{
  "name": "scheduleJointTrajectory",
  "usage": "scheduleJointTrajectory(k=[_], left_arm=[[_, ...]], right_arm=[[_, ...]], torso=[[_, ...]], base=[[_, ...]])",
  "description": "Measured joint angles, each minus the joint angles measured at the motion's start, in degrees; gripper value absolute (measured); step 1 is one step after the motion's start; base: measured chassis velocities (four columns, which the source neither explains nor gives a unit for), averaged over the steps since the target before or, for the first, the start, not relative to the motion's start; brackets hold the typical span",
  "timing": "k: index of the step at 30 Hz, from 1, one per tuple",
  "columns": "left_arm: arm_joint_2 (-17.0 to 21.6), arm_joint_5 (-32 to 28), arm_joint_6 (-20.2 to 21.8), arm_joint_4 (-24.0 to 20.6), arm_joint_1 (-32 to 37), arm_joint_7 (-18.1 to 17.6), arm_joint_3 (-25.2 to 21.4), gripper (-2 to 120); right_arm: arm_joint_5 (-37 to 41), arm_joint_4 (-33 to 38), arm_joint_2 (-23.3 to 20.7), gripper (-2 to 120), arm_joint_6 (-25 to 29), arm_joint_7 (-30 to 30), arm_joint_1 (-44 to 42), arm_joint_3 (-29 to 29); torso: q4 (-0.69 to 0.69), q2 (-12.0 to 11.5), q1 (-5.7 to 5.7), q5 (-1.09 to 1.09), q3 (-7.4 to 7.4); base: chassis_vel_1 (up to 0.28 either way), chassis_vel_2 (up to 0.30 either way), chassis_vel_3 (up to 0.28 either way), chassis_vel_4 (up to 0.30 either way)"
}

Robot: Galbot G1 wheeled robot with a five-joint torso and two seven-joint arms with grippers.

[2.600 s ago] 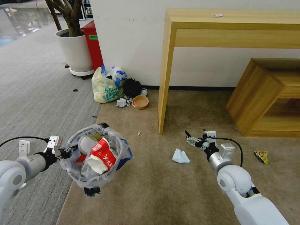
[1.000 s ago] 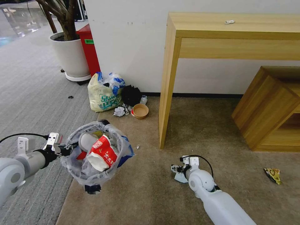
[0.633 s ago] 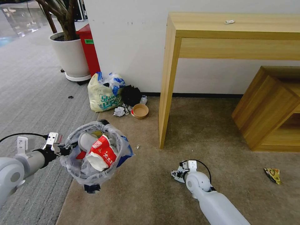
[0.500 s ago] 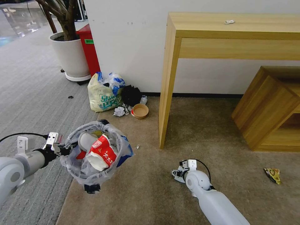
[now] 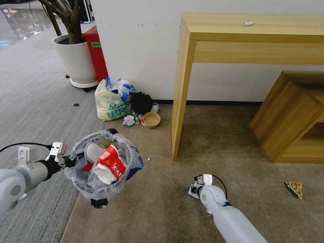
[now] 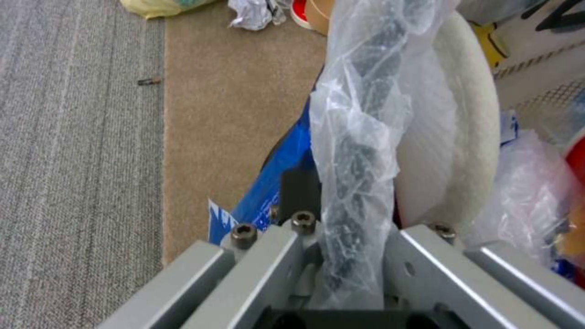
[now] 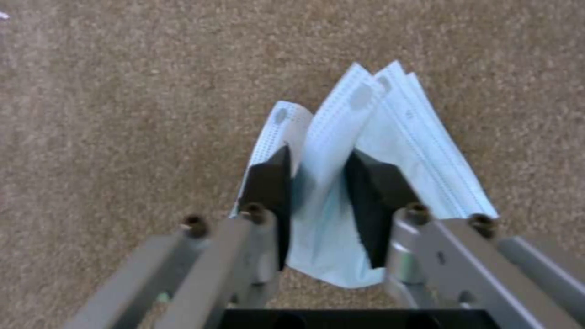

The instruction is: Pick up the trash bin and place the garbage on the floor into it.

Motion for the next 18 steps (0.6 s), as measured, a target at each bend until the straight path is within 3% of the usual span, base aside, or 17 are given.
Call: scheduleJointTrajectory(k=[6, 18], left_arm=[[0.0, 0.0, 0.0, -0.4, 0.1, -0.1, 0.1, 0], [0.8, 0.1, 0.0, -0.2, 0.0, -0.1, 1.1, 0]], right_arm=[[-0.9, 0.1, -0.1, 0, 1.1, -0.2, -0.5, 0.6], [-4.2, 9.0, -1.9, 0, 5.9, -4.0, 0.0, 2.6]], torso=[[0.0, 0.0, 0.0, 0.0, 0.0], [0.0, 0.0, 0.0, 0.0, 0.0]], base=[[0.0, 0.0, 0.0, 0.0], [0.0, 0.0, 0.0, 0.0]])
